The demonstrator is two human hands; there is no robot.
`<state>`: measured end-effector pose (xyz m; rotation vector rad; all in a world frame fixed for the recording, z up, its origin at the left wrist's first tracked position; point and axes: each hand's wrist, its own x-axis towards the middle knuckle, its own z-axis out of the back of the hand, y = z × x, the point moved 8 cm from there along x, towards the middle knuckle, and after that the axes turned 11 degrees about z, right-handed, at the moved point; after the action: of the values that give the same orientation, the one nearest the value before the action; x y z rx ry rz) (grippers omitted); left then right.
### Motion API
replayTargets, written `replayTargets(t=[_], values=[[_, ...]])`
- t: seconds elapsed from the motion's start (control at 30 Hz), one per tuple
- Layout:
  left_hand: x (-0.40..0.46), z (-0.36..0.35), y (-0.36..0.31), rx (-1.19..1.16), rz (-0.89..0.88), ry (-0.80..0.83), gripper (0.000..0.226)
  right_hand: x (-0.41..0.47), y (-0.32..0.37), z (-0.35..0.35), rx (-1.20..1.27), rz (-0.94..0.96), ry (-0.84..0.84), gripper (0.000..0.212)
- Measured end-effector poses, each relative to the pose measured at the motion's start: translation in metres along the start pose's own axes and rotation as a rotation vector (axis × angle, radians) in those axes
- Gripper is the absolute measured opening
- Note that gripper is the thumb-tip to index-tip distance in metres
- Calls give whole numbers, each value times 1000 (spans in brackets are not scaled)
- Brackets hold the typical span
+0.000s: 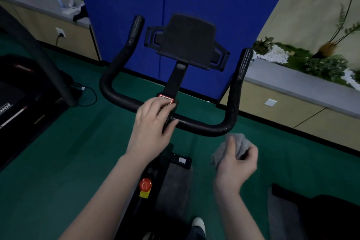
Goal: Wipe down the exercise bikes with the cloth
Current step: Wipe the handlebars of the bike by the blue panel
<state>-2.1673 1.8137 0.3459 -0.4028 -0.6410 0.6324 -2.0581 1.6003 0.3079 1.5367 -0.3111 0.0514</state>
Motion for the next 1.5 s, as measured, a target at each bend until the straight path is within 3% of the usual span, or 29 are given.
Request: replayTargets(t=[0.13,0.3,0.57,0.73,0.87,1.03,1.13,1.2,1.33,1.5], values=[[4,-23,-24,45,-82,80,45,-11,5,-23,-68,169,54,13],[5,-31,-30,109,-111,55,36,-29,9,-42,-53,290,182,18],[3,-30,-29,82,-99,22,36,23,2,-18,-84,206,-31,12],[4,-30,-29,79,-101,15,35,17,15,-29,-146,420,189,15],[4,-30,-29,84,-96,13,36,46,25,-31,-275,496,238,14],[4,-30,-30,83,-108,8,36,29,42,-87,-560,804,860,7],[3,-30,-29,78,-110,2,37,46,37,-115,-812,705,1135,9],[3,-29,-29,76,-114,-5,37,41,31,-133,-833,592,1331,12],[3,-30,-28,74,-124,-6,36,34,29,-147,-743,541,1554,12],[2,-31,-28,58,-111,4,38,48,27,-142,-931,689,1745,9]])
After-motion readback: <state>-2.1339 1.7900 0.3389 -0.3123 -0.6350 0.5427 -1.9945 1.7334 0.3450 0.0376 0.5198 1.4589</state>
